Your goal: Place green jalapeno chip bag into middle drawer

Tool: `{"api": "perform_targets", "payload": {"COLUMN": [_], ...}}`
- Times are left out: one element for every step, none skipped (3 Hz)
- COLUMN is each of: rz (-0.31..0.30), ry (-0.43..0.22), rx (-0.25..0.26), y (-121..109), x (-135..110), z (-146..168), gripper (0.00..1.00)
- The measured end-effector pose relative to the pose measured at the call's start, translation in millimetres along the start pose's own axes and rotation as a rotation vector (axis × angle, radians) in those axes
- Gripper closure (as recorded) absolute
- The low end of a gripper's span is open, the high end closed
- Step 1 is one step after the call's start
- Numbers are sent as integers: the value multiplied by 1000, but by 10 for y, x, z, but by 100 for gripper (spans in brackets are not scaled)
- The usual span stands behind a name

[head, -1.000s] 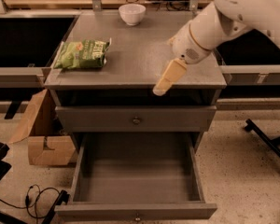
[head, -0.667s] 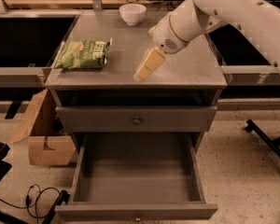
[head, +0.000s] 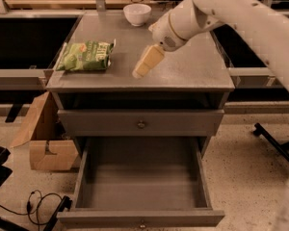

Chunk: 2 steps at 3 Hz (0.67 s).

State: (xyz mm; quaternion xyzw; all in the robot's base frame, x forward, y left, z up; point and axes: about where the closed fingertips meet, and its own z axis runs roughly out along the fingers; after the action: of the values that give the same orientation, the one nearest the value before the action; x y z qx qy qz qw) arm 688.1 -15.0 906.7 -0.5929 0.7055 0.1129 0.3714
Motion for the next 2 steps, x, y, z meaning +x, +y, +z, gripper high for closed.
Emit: {"api": "perform_targets", "payload": {"rz": [-10, -27], "ry": [-43, -72], "rx": [37, 53], "y": [-428, -717], "x": [-211, -426], "z": [353, 722], "gripper": [0, 0]}}
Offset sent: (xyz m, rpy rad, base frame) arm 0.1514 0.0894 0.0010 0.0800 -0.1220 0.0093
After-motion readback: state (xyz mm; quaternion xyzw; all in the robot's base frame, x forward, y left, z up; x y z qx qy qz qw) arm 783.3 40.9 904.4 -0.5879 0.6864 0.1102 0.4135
